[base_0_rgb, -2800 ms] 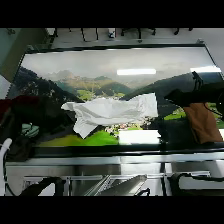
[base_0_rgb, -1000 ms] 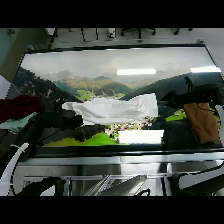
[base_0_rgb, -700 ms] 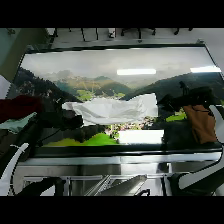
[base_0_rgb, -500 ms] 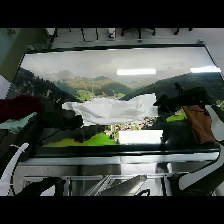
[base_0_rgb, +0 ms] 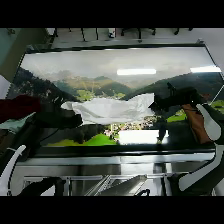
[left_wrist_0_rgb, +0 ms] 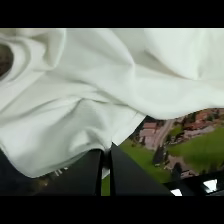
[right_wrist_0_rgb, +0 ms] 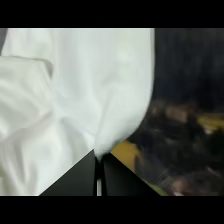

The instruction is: Fold the shirts.

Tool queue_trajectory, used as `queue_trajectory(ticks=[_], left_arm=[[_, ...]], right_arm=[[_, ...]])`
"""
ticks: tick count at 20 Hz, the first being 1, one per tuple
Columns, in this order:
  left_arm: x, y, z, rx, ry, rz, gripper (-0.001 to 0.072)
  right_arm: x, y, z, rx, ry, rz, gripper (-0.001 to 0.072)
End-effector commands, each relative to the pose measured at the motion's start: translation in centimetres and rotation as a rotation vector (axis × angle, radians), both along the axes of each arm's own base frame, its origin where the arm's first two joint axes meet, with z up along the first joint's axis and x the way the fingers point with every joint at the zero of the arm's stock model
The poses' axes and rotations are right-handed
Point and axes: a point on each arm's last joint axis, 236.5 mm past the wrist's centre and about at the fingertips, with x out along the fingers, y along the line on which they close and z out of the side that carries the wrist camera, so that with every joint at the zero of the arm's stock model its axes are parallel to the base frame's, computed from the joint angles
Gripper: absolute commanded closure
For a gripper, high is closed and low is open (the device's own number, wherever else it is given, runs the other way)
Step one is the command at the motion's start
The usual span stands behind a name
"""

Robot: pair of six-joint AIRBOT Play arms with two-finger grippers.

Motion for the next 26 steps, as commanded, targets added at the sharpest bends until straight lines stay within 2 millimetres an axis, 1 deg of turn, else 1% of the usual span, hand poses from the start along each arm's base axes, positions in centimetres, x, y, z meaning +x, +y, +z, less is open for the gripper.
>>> queue_trajectory(ticks=[1,2,3,4,5,6,7,8,9,10,11,13,14,15,16,17,18,19,20,21,22,23,24,25,26], left_arm=[[1.3,-0.3,6.7,-0.026,-0.176,-0.011,0.0693],[1.9,-0.5,10.0,-0.038,-0.254,-0.017,0.0693],[2.2,-0.6,14.1,-0.051,-0.344,-0.023,0.0693],[2.3,-0.7,18.2,-0.065,-0.437,-0.027,0.0693],[2.1,-0.7,22.8,-0.081,-0.546,-0.027,0.0693],[1.5,-0.6,27.1,-0.094,-0.645,-0.028,0.0694],[0.4,-0.4,32.0,-0.109,-0.757,-0.027,0.0694],[-1.0,-0.2,36.4,-0.128,-0.855,-0.021,0.0694],[-3.0,0.1,41.1,-0.147,-0.962,-0.018,0.0694],[-5.1,0.4,45.1,-0.162,-1.059,-0.018,0.0694],[-7.5,0.8,49.0,-0.178,-1.158,-0.015,0.0694],[-12.3,1.5,55.6,-0.201,-1.331,-0.014,0.0694],[-14.2,1.9,58.2,-0.203,-1.403,-0.011,0.0694],[-16.1,2.4,60.5,-0.190,-1.470,-0.008,0.0694],[-17.3,2.8,62.0,-0.175,-1.504,-0.002,0.0694],[-17.8,3.5,62.7,-0.143,-1.509,0.015,0.0694],[-17.4,4.2,62.7,-0.100,-1.486,0.036,0.0694],[-16.5,4.5,62.2,-0.061,-1.451,0.043,0.0694],[-15.2,4.6,61.3,-0.030,-1.407,0.043,0.0694],[-13.5,4.7,60.1,-0.003,-1.358,0.043,0.0694],[-11.4,4.4,58.7,0.005,-1.309,0.042,0.0694],[-9.0,4.2,57.2,0.009,-1.262,0.042,0.0694],[-6.6,3.9,55.3,0.017,-1.211,0.041,0.0694],[-3.8,3.5,52.8,0.034,-1.148,0.031,0.0694],[-1.2,3.2,50.3,0.054,-1.081,0.019,0.0694]], right_arm=[[2.7,0.3,6.3,0.056,-0.138,-0.050,0.0695],[3.7,0.0,9.9,0.061,-0.222,-0.065,0.0695],[4.8,-0.7,14.8,0.057,-0.333,-0.081,0.0695],[5.4,-1.5,20.0,0.037,-0.452,-0.093,0.0695],[5.4,-2.5,26.2,0.000,-0.597,-0.109,0.0695],[4.7,-3.5,32.4,-0.039,-0.740,-0.129,0.0695],[3.1,-4.4,39.4,-0.089,-0.902,-0.157,0.0695],[0.9,-5.3,45.7,-0.141,-1.053,-0.191,0.0695],[-2.0,-5.8,51.7,-0.196,-1.200,-0.224,0.0695],[-5.7,-6.0,57.5,-0.262,-1.347,-0.257,0.0695],[-9.6,-6.1,62.2,-0.340,-1.477,-0.288,0.0695],[-16.9,-5.3,69.3,-0.491,-1.694,-0.353,0.0695],[-20.1,-4.9,71.9,-0.552,-1.783,-0.396,0.0695],[-22.7,-4.7,73.9,-0.604,-1.859,-0.449,0.0695],[-25.0,-4.6,75.4,-0.653,-1.919,-0.502,0.0696],[-26.1,-4.8,76.0,-0.689,-1.945,-0.530,0.0695],[-26.3,-4.6,76.1,-0.689,-1.948,-0.528,0.0695],[-26.0,-4.5,75.7,-0.684,-1.935,-0.514,0.0695],[-25.3,-4.7,75.2,-0.677,-1.911,-0.504,0.0695],[-24.1,-5.0,74.7,-0.649,-1.884,-0.491,0.0695],[-22.8,-5.2,74.1,-0.613,-1.857,-0.474,0.0695],[-20.9,-5.7,73.1,-0.574,-1.816,-0.452,0.0694],[-18.9,-6.1,71.8,-0.536,-1.763,-0.425,0.0694],[-16.3,-6.8,69.7,-0.481,-1.679,-0.399,0.0694],[-13.5,-7.2,67.2,-0.437,-1.594,-0.364,0.0695]])
